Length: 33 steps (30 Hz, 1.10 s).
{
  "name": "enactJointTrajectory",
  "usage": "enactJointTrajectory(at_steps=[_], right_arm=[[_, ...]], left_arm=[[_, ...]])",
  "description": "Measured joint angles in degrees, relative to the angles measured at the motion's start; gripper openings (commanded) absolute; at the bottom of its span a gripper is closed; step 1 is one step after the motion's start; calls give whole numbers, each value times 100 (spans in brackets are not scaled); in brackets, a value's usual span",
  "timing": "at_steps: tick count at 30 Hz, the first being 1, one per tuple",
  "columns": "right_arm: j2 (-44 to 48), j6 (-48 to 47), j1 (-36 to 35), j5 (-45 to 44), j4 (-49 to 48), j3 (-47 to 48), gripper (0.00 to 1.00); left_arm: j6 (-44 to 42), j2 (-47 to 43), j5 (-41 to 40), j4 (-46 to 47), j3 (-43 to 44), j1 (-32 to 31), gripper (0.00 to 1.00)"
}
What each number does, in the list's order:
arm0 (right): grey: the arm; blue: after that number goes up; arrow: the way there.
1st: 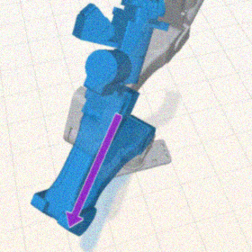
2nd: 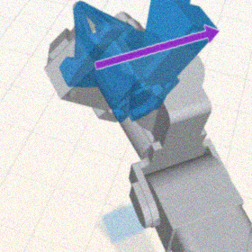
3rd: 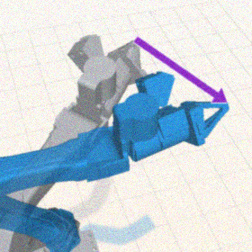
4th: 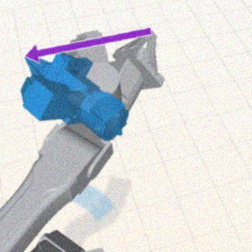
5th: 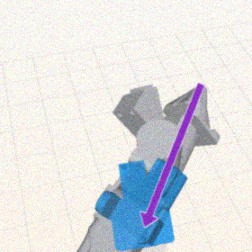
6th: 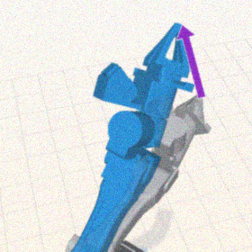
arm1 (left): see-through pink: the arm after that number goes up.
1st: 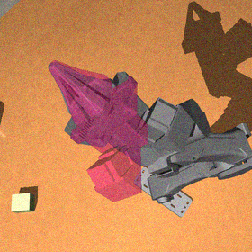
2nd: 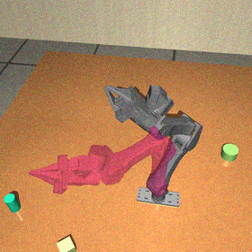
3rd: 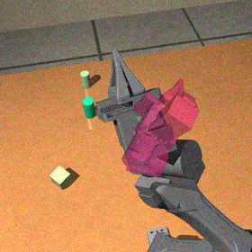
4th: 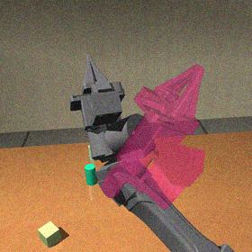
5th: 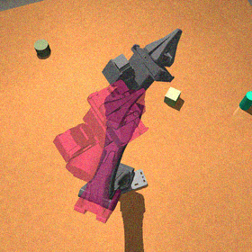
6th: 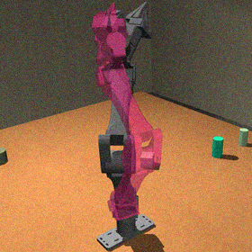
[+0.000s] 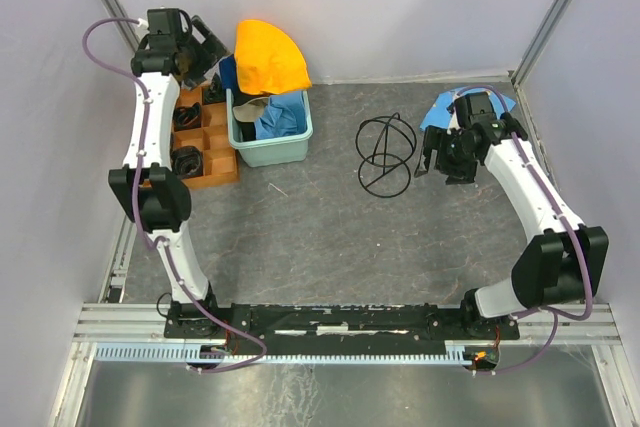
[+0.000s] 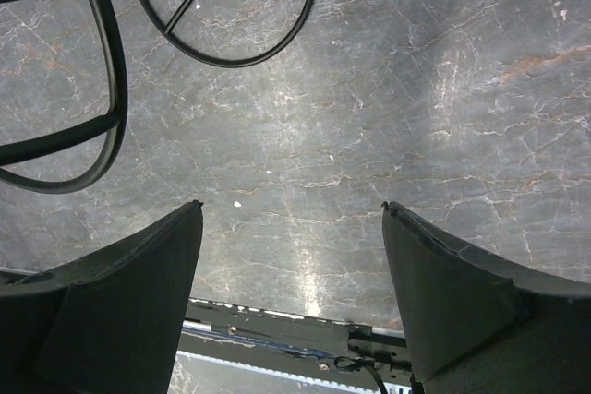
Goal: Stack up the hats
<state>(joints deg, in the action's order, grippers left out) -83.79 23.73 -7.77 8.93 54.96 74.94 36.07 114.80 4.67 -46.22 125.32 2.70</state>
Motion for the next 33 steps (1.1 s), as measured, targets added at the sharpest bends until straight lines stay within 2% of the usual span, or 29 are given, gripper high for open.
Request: enactJointTrajectory(at_steps=[5,8,16,22,25,26,29,31,33], right_arm=[[111,0,0,-52,-7,-9,87],[177,0,0,-66,-7,-9,88],[234,-4,0,-153,-2,-7,88],[284,-7,0,-214,2,-4,89],[286,-11,0,-256,24,9,89],[286,-15,2,-271,31,15,89],[286,-26,2,-319,44,61,89],[286,-37,2,-356,44,90,89],[286,-50,7,-385,48,114,89]], left_arm=[[684,387,-264,96,927,-286,99],[890,643,-251,240,1174,-426,99],[1128,1403,-247,245,984,-544,99],[1172,1598,-313,306,1001,-540,100],[1213,1655,-310,393,1008,-535,96],[1235,1676,-313,448,1008,-535,92],[1300,1718,-313,573,1008,-535,65],[1349,1731,-313,680,1008,-535,55],[1386,1740,-313,769,1008,-535,38]])
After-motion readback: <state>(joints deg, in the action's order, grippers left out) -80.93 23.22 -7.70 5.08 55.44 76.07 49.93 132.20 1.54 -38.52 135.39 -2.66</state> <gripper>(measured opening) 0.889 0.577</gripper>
